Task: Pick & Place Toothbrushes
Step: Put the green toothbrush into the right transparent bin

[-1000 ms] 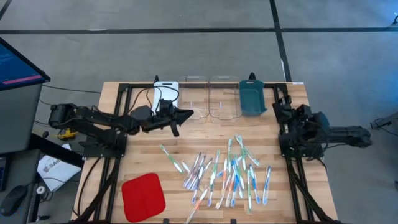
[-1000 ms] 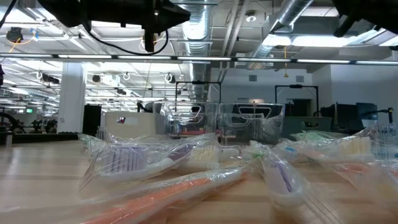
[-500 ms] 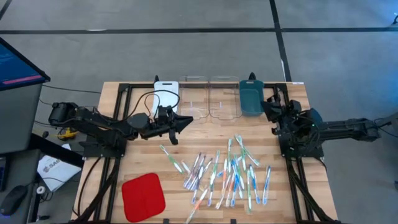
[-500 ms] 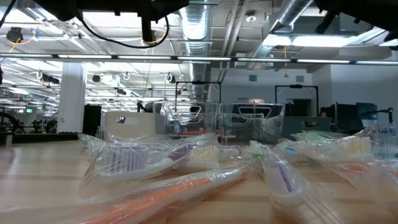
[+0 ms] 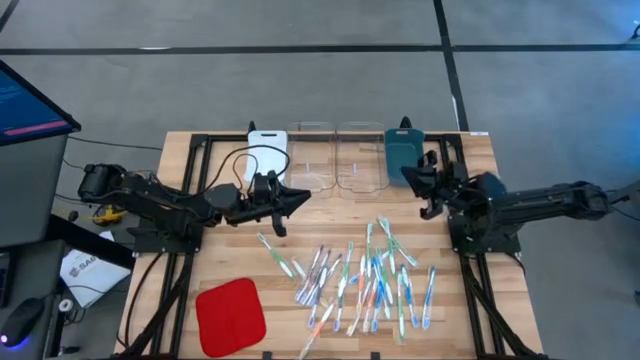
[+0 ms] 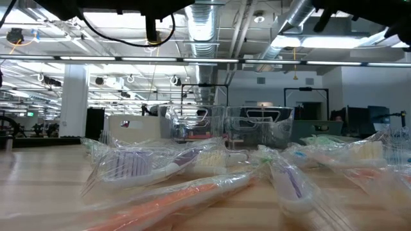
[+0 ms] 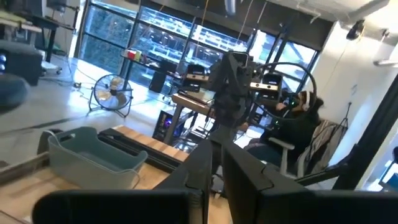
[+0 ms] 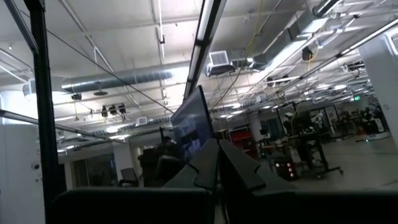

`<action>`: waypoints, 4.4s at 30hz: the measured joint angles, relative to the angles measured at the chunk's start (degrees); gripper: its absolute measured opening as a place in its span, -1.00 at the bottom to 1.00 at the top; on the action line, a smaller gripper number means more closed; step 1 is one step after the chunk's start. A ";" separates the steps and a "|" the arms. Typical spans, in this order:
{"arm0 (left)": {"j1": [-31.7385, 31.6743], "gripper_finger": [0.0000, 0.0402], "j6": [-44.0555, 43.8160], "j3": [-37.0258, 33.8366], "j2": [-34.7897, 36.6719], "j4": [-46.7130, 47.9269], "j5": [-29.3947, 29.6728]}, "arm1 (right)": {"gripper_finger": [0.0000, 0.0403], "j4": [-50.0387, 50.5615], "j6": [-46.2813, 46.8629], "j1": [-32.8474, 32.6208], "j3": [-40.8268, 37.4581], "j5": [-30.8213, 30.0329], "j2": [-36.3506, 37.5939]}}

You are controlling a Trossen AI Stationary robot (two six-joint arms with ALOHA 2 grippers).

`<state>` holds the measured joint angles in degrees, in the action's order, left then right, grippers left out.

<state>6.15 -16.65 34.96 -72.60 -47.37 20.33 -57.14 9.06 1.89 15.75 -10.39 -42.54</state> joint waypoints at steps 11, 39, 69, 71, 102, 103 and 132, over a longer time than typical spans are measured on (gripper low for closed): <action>-1.55 -0.84 11.86 0.00 0.00 7.11 -30.25 | -0.95 2.12 6.06 -0.01 0.00 3.37 -0.61; 12.92 -0.84 26.90 -1.70 -7.46 20.63 -27.03 | -0.95 4.38 9.44 -1.83 -0.06 6.33 -0.64; 9.62 -0.84 34.31 3.70 -2.47 -11.07 -23.59 | -0.95 4.90 5.53 -4.13 -0.07 6.36 -0.64; 9.62 -0.84 34.37 3.69 -2.49 -10.85 -23.59 | -0.95 4.82 5.53 -4.13 -0.07 6.36 -0.61; 9.51 -0.84 34.39 3.69 -2.41 -2.86 -22.84 | -0.58 47.21 33.87 -9.16 8.31 3.08 -5.54; 9.51 -0.84 34.39 3.69 -2.22 -2.13 -22.81 | -0.57 48.94 36.36 -10.22 8.31 3.19 -5.91; 9.51 -0.84 33.34 3.65 -1.88 0.04 -23.09 | -0.52 98.15 78.17 -30.56 29.60 -7.63 -23.26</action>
<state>15.66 16.69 38.61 -74.48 -47.33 -2.76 41.01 87.23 -28.67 45.34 -18.02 -65.81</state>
